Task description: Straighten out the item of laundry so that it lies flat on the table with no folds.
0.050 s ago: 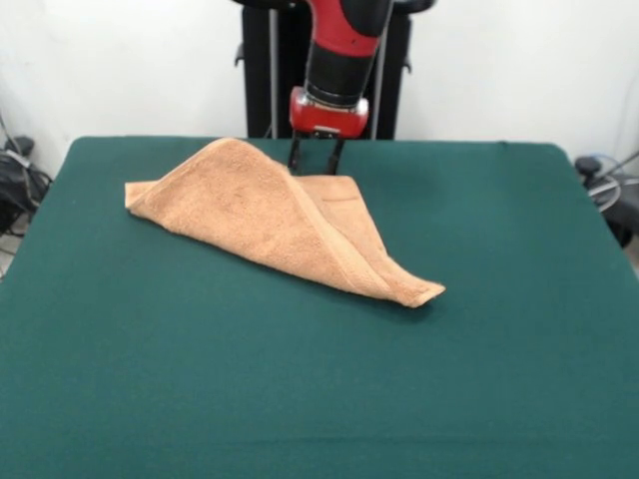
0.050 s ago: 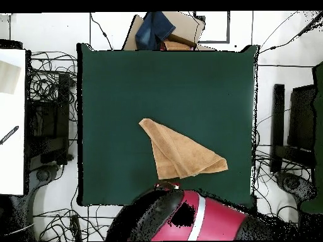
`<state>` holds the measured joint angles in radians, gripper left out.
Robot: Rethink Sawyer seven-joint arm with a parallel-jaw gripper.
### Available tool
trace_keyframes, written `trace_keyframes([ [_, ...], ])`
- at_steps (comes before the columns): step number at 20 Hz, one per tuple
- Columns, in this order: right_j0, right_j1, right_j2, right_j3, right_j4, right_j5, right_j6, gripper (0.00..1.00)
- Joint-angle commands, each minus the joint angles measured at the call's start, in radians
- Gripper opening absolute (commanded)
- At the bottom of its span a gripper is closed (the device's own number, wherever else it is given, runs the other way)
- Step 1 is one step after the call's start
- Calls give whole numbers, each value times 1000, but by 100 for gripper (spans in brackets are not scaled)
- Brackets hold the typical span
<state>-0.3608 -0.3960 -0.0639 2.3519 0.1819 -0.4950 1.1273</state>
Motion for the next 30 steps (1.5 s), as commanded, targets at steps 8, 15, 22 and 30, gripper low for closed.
trace_keyframes([
  [8,76,-219,-109,-102,111,310,170,100],
  [15,54,-13,-61,-223,73,172,221,100],
  [22,28,111,-31,-288,40,61,268,100],
  [30,18,124,-21,-322,44,77,264,100],
])
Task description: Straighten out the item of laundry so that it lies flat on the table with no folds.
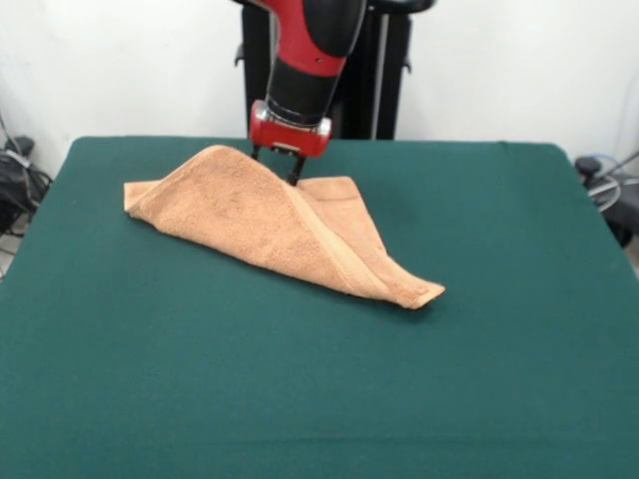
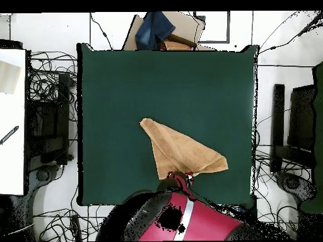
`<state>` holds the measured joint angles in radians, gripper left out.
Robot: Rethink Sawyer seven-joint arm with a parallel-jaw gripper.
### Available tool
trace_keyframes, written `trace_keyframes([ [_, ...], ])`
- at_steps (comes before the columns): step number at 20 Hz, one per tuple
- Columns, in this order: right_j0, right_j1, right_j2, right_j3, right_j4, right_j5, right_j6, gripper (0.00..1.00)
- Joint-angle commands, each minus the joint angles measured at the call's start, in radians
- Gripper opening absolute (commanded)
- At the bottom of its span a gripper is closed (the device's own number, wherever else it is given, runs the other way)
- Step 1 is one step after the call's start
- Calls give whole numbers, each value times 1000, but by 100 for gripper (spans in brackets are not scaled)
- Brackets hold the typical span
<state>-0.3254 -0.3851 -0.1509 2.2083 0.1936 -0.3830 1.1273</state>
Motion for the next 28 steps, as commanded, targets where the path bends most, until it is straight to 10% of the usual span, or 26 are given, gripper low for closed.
trace_keyframes([
  [1,-14,99,62,-173,39,-19,261,100],
  [10,34,-17,10,-145,99,105,225,100],
  [28,11,124,24,-400,81,140,200,100],
])
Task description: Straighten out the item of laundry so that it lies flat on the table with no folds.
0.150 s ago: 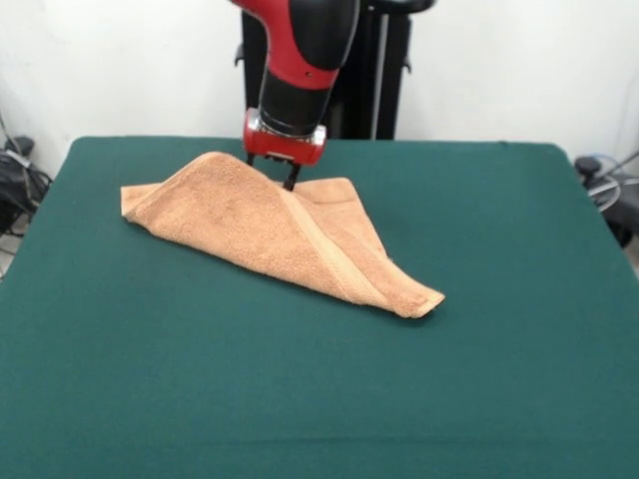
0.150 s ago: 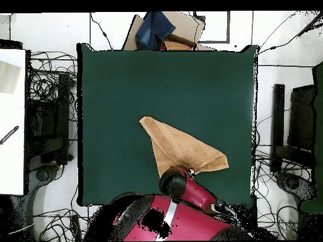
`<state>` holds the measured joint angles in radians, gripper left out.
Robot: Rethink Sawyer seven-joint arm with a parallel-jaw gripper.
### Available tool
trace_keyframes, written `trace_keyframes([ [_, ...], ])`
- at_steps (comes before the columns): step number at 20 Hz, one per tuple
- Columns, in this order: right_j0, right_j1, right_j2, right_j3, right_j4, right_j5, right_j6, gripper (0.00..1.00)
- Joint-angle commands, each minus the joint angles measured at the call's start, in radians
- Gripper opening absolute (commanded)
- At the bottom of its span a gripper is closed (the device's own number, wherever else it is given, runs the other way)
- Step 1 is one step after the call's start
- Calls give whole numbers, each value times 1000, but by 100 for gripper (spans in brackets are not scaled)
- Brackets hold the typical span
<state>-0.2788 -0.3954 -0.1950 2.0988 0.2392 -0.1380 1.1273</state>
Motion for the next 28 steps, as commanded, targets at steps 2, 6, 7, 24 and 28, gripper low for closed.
trace_keyframes([
  [2,-43,131,69,-290,26,-102,208,100],
  [6,-46,120,69,-286,15,-92,221,100],
  [7,-44,119,66,-287,16,-88,224,100],
  [24,46,31,-12,-235,83,35,246,100],
  [28,54,10,-25,-232,87,72,239,100],
])
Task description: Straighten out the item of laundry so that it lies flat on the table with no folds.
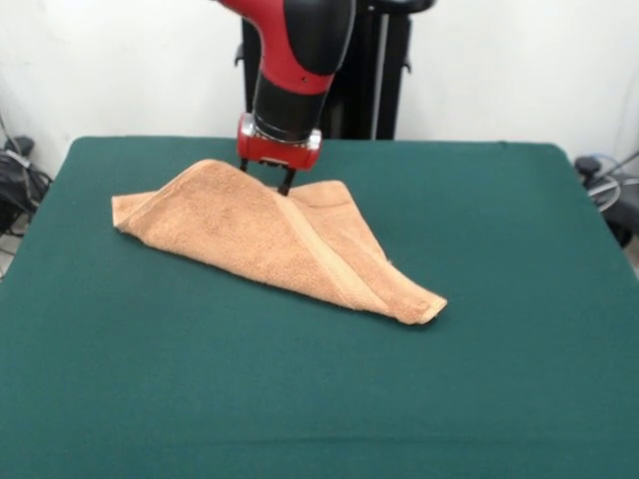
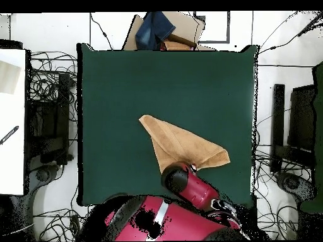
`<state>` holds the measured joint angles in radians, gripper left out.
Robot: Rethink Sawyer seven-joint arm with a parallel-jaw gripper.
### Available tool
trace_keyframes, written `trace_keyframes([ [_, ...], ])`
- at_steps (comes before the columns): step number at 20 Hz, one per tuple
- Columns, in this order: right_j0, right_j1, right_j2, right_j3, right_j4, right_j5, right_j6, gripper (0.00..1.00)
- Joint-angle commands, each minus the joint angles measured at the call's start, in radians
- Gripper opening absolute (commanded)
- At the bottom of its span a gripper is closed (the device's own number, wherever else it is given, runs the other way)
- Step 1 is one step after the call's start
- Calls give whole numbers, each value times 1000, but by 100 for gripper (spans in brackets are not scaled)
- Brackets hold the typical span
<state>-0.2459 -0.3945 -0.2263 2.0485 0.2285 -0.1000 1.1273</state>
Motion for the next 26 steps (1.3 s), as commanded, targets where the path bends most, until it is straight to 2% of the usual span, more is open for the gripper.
trace_keyframes([
  [1,22,4,5,-184,95,46,236,100],
  [11,18,-32,-7,-178,81,85,235,100],
  [19,34,-78,-25,-126,87,100,257,100],
  [26,54,-82,-43,-164,112,156,244,100],
])
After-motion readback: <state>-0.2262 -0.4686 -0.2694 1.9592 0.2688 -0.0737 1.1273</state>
